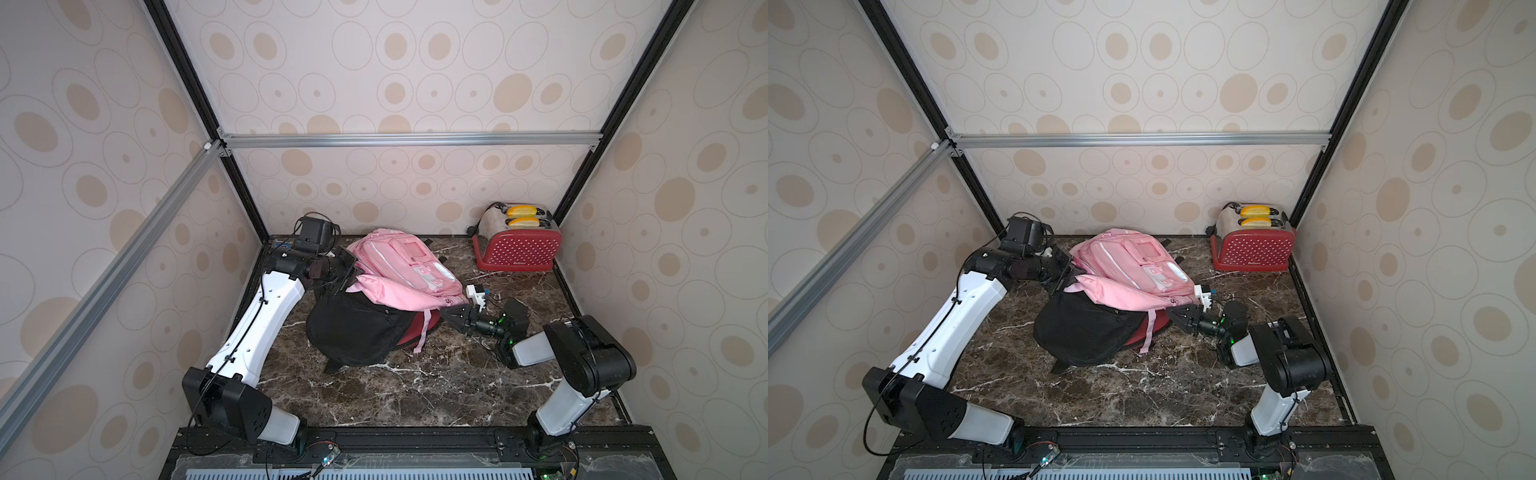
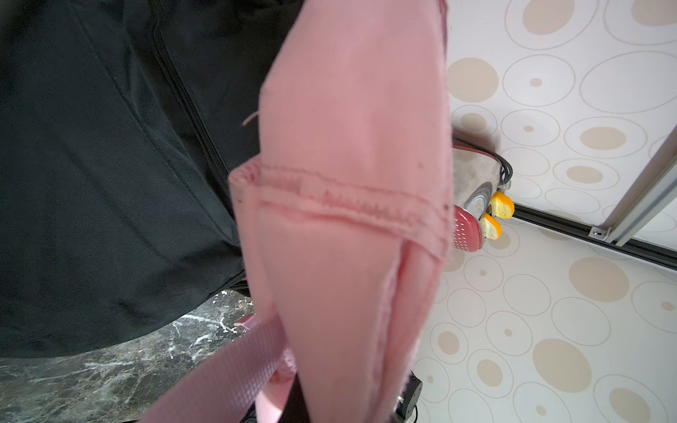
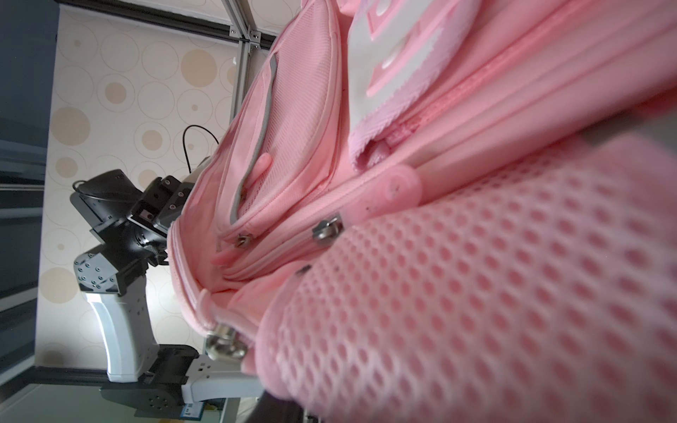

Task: Zip up the backpack
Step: Zip the zipper on the backpack.

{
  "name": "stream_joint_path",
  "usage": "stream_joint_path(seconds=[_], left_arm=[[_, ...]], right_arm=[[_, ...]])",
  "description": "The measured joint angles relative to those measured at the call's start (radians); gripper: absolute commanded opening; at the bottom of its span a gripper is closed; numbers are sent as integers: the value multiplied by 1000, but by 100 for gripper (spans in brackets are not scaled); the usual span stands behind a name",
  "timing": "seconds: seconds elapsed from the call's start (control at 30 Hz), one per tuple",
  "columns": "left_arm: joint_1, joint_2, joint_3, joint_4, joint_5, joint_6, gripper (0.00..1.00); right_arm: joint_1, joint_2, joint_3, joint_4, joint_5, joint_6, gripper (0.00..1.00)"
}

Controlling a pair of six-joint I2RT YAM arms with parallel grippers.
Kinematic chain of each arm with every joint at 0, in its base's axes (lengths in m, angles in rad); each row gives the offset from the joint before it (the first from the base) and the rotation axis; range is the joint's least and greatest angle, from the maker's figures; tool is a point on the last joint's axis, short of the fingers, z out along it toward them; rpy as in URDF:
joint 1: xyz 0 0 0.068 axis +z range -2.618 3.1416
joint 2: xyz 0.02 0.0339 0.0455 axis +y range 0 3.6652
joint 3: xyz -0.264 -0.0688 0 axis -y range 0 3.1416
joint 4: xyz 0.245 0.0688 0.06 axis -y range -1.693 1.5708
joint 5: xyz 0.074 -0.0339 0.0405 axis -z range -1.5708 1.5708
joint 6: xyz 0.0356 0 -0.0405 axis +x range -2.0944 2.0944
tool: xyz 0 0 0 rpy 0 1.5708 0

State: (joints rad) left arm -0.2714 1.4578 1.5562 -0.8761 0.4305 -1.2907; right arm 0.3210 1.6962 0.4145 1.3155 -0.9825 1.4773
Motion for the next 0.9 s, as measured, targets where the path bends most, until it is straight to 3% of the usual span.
stream_joint_path(seconds=[0.4, 0.9], left_arm=[[-6, 0, 0, 11, 10, 0, 0], [-10, 1, 0, 14, 9, 0, 0]], right_arm=[[-14, -145, 72, -320, -45, -166, 28], [-53, -366, 188, -1024, -74, -578, 23]])
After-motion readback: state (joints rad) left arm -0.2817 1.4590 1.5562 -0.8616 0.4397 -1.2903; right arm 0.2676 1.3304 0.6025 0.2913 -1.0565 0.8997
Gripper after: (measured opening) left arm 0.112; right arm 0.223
